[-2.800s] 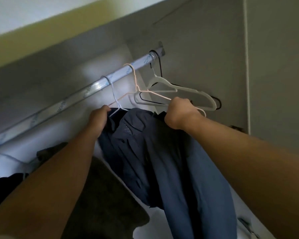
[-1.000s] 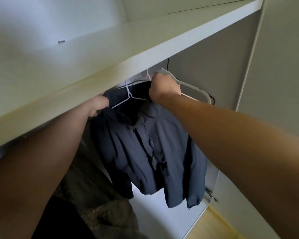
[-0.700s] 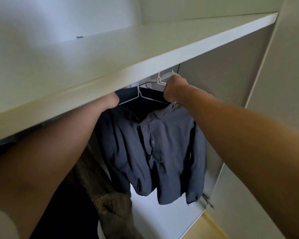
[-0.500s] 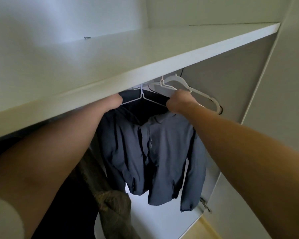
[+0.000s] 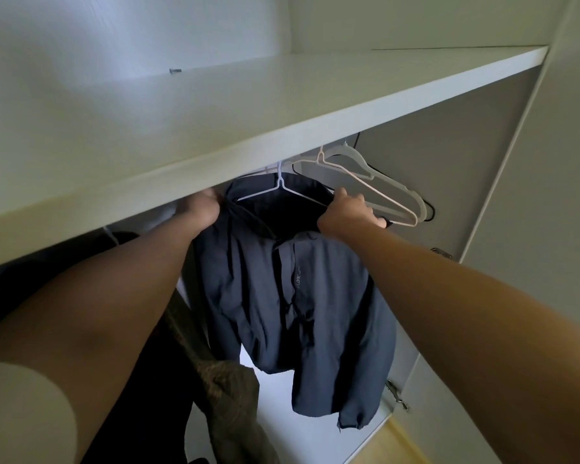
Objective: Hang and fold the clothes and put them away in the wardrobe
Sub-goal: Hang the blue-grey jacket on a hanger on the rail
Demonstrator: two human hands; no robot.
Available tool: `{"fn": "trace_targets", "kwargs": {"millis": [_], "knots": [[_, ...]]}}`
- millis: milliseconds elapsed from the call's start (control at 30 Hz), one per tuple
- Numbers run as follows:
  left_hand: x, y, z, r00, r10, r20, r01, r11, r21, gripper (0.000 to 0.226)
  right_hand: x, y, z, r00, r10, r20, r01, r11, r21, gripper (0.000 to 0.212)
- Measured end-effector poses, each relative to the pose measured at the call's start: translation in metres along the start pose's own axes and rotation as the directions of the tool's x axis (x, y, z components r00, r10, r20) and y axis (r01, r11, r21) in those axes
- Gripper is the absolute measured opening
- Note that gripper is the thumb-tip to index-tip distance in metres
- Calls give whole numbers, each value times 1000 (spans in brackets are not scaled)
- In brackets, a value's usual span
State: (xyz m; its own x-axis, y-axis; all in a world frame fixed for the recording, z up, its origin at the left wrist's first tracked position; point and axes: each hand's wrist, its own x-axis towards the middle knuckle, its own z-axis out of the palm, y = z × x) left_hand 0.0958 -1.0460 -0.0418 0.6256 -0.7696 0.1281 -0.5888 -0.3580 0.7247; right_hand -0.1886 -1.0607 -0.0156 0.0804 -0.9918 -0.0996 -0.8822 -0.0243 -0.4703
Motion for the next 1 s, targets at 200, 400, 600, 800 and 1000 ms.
{"fn": "trace_targets", "kwargs": {"millis": [200, 400, 600, 800, 1000], "knots": [[0, -40, -4, 998, -29, 60, 22, 993, 115, 37, 8, 2, 7, 999, -43, 0, 43, 999, 25, 54], [8, -49, -13, 986, 8, 169, -71, 925, 374, 52, 18, 14, 10, 992, -111, -58, 117, 986, 118, 35], [16, -57, -16, 984, 65, 167, -130, 899, 418, 51, 19, 17, 10, 992, -46, -114, 66, 981, 180, 36], [24, -52, -31, 968, 36, 248, -174, 809, 561, 5, 31, 15, 3, 986, -20, -163, 49, 983, 176, 11], [22, -41, -21, 983, 178, 48, -172, 798, 578, 33, 38, 16, -4, 981, 57, -187, 7, 947, 322, 17]]}}
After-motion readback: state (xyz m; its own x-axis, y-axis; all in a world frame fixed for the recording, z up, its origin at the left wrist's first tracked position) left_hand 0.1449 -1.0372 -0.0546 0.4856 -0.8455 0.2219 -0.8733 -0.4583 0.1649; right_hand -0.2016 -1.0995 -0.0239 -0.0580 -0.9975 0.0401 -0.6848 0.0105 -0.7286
